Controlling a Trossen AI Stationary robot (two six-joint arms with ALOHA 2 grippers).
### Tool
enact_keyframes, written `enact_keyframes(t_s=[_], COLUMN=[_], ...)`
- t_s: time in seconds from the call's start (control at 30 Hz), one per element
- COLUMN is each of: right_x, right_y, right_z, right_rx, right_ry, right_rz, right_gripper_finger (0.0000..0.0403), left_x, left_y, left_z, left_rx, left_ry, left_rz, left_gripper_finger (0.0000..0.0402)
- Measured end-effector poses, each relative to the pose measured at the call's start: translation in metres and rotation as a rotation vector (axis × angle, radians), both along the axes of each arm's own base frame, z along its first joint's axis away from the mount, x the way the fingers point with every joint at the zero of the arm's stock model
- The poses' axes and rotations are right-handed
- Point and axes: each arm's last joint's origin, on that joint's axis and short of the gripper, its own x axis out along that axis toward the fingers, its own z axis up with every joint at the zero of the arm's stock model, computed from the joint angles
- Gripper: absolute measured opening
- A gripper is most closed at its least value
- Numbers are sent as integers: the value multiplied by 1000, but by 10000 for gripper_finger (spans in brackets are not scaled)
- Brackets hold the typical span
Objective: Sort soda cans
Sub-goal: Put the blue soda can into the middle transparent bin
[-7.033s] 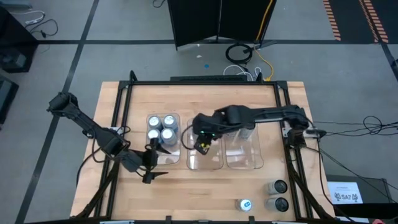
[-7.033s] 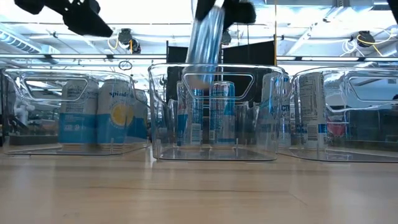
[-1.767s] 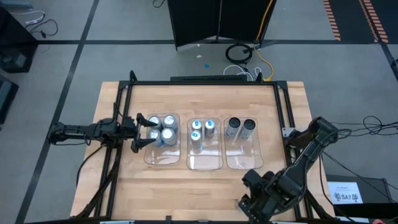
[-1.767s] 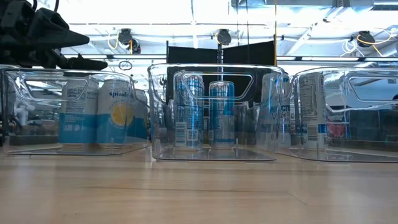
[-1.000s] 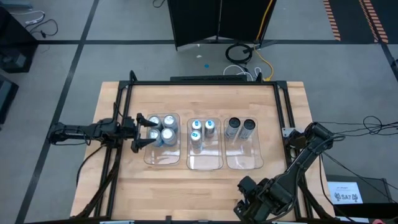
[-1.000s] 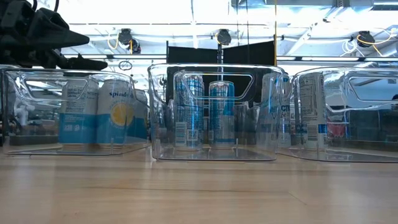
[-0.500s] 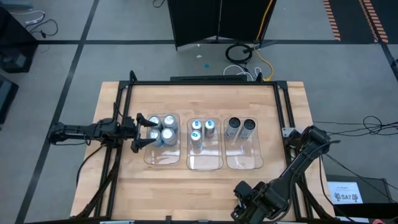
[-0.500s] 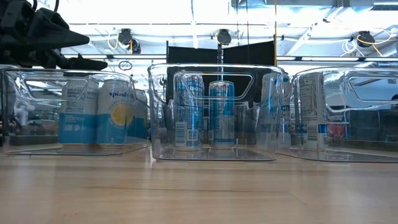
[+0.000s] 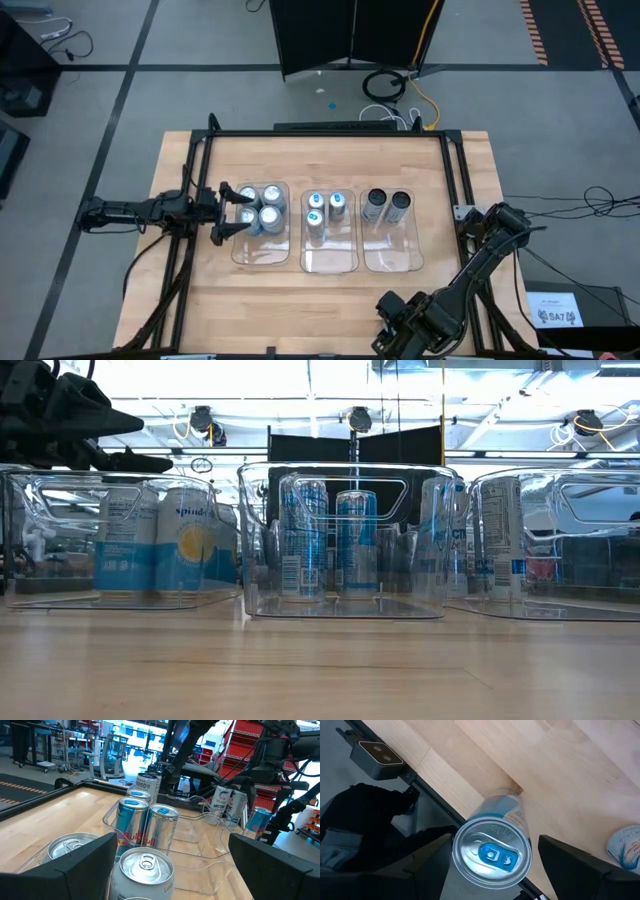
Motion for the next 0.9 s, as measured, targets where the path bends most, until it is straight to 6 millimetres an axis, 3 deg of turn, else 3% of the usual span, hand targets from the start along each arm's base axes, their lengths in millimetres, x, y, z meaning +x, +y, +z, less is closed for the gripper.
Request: enact_keyframes(t_s=[0.5,0.9], right_x=[-1,-4], right_y=[-1,-4], right_z=[0,7], right_rx=[-11,-5], right_ry=[3,-1], right_rz=[42,45], right_gripper_finger=[291,355], left_x=[0,0], left_y=[0,0], left_z=[0,0], left_rx=[0,0], left_ry=[0,0], left_rz=[1,0], left_gripper_finger=[389,389])
